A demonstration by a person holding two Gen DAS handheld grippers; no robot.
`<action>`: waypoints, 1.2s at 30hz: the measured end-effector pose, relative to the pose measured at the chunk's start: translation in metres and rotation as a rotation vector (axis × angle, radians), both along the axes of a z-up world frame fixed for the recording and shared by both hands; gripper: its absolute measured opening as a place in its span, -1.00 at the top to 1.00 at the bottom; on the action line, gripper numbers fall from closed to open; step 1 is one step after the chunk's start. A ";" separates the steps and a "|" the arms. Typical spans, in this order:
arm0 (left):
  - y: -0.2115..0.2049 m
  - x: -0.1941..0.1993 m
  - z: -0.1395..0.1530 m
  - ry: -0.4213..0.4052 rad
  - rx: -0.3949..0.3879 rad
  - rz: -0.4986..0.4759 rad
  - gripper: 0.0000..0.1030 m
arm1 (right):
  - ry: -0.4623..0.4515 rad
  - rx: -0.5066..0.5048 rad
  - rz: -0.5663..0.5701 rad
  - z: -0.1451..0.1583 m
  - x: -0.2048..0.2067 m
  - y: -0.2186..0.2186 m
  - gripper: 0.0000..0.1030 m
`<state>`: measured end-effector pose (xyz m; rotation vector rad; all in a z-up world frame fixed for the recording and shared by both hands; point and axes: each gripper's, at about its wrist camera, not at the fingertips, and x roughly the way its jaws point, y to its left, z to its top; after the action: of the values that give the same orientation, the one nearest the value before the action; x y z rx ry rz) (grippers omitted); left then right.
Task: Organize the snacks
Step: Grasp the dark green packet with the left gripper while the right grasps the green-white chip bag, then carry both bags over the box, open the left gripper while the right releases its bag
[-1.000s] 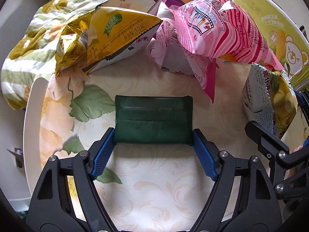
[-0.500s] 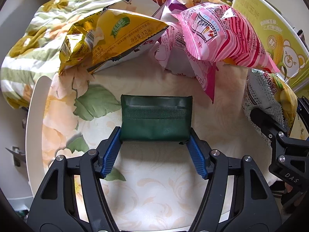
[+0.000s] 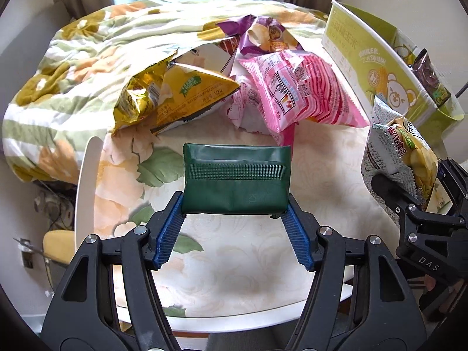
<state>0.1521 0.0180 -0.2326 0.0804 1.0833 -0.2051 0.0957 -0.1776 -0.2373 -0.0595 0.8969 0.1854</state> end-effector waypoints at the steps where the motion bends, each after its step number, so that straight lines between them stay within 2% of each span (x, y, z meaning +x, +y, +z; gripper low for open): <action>1: 0.000 -0.002 0.006 -0.009 -0.004 -0.010 -0.21 | -0.008 0.001 -0.009 0.005 -0.004 0.000 -0.39; 7: -0.010 -0.016 0.053 -0.076 -0.046 -0.085 -0.21 | -0.051 0.018 -0.071 0.049 -0.020 -0.003 -0.39; 12: -0.035 -0.006 0.094 -0.158 -0.054 -0.166 -0.21 | -0.094 0.042 -0.142 0.093 -0.024 -0.022 -0.39; 16: -0.068 0.008 0.119 -0.206 -0.056 -0.216 -0.21 | -0.124 0.044 -0.191 0.121 -0.018 -0.049 -0.39; 21: -0.126 0.031 0.139 -0.241 -0.066 -0.251 -0.21 | -0.133 0.054 -0.227 0.140 -0.001 -0.095 -0.39; 27: -0.214 0.063 0.137 -0.222 -0.090 -0.273 -0.21 | -0.122 0.067 -0.227 0.147 0.024 -0.159 -0.39; 32: -0.279 0.090 0.120 -0.188 -0.071 -0.277 -0.21 | -0.123 0.069 -0.218 0.150 0.047 -0.211 -0.39; 36: -0.316 0.104 0.104 -0.150 -0.051 -0.266 -0.22 | -0.107 0.082 -0.199 0.149 0.067 -0.243 -0.39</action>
<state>0.2565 -0.2977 -0.1287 0.1922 0.9157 -0.4590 0.1623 -0.4208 -0.0879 0.0949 0.7819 0.0333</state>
